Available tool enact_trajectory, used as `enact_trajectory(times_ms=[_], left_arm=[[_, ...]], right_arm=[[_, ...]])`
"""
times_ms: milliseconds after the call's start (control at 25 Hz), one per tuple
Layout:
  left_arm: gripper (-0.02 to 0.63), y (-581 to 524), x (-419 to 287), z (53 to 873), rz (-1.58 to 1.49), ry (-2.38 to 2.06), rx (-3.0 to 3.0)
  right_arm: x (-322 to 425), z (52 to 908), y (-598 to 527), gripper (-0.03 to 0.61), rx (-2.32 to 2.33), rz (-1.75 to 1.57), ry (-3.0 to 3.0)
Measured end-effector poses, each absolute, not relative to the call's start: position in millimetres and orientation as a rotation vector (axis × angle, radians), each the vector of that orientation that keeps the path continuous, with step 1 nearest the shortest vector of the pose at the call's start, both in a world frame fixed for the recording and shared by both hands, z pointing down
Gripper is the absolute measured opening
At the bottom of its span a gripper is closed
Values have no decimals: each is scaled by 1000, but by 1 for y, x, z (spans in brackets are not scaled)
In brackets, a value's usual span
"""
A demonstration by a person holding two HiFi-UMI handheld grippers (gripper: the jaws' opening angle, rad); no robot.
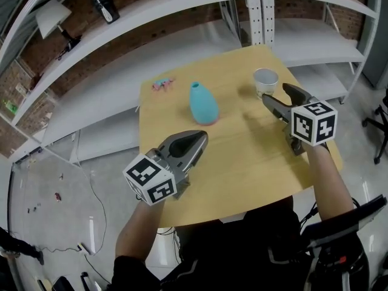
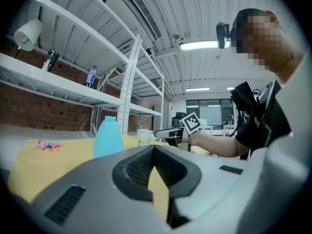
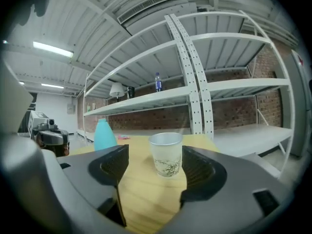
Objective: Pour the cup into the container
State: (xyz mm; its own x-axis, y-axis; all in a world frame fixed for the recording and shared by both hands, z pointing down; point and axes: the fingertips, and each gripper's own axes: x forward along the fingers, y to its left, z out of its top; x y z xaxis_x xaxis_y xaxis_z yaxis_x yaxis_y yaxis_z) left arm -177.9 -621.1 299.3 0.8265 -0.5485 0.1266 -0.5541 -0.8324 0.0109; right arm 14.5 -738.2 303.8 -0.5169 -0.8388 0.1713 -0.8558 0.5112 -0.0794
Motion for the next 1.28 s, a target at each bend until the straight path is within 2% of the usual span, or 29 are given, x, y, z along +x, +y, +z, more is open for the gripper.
enact_trajectory(times_ms=[160,960,1280], left_arm=[[-6,-625,-181,312,268,-866,2994],[-6,-628,-186,322,231,-799,3000],[-6,-629,-186,323,229,-822,2993]], right_arm=[[12,314,-756,336,1470,290,-2606],[1,338,-799,336,1423,318,-2494],[-1,334,-797,304,1418,264,-2485]])
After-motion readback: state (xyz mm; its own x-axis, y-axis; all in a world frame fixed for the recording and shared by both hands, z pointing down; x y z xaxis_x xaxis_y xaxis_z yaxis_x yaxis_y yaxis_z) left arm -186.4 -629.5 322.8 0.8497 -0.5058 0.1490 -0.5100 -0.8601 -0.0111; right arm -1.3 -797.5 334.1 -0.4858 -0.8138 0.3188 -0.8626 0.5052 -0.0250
